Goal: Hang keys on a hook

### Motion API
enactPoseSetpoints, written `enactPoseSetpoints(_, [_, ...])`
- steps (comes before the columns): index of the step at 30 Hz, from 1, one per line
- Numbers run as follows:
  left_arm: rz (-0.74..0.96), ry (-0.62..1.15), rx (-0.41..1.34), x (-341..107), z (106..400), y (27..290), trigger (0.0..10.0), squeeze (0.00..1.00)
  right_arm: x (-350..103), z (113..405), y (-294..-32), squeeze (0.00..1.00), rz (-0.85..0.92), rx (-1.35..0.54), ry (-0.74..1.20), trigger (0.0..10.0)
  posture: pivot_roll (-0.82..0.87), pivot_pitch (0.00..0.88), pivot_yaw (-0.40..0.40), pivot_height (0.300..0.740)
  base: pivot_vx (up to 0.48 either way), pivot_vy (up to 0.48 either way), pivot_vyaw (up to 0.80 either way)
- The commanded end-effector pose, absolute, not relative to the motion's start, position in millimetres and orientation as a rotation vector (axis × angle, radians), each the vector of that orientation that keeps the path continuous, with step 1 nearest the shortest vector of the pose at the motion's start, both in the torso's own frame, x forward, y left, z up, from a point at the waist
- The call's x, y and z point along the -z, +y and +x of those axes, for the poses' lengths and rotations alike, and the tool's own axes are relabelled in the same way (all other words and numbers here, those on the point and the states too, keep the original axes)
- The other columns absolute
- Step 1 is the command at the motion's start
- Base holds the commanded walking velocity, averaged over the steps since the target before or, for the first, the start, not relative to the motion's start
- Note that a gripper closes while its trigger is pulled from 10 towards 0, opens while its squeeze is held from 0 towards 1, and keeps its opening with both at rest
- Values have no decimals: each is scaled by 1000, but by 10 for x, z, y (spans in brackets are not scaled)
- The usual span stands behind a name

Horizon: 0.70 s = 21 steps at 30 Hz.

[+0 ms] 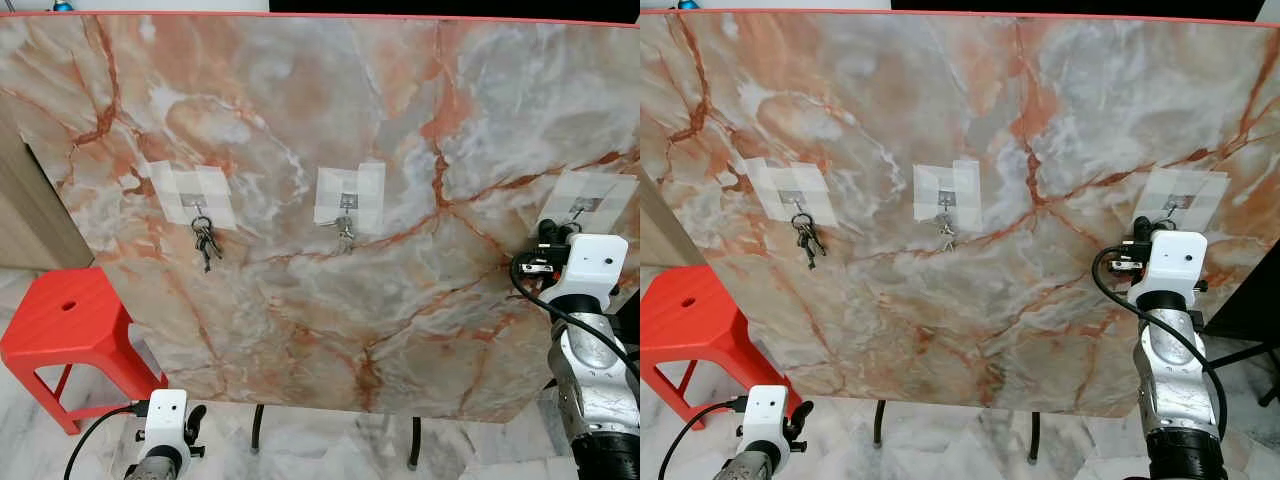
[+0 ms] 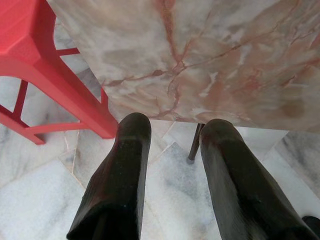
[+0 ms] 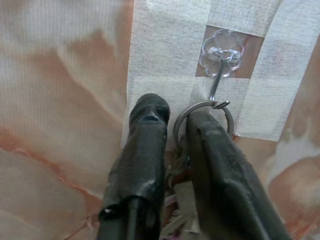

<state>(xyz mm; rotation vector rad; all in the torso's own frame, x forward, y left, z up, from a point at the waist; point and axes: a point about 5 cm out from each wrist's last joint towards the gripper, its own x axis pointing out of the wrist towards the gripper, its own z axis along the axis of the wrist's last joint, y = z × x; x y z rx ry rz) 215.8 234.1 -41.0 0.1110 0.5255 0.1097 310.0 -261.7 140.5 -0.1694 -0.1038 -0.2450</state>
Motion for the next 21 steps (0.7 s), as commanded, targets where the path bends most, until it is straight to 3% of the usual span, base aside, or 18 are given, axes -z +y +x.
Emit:
enactPoseSetpoints(1, [122,536,-109,421,2146,2351,10000,0,-1334,3098,-2628,1000,-163,252,-62,10000,-33,0,10,740,0,0,0])
enactPoseSetpoints(2, [122,538,-109,423,2144,2352,10000,0,-1342,3093,-2629,337,-163,256,-70,10000,-33,0,10,740,0,0,0])
enactPoseSetpoints(3, [122,540,-108,426,2140,2351,10000,0,-1356,3073,-2619,0,-165,259,-86,10000,-33,0,10,740,0,0,0])
enactPoseSetpoints(21, [122,533,-95,427,2145,2307,10000,0,-1219,2689,-2494,0,-108,279,-108,10000,-42,0,12,740,0,0,0])
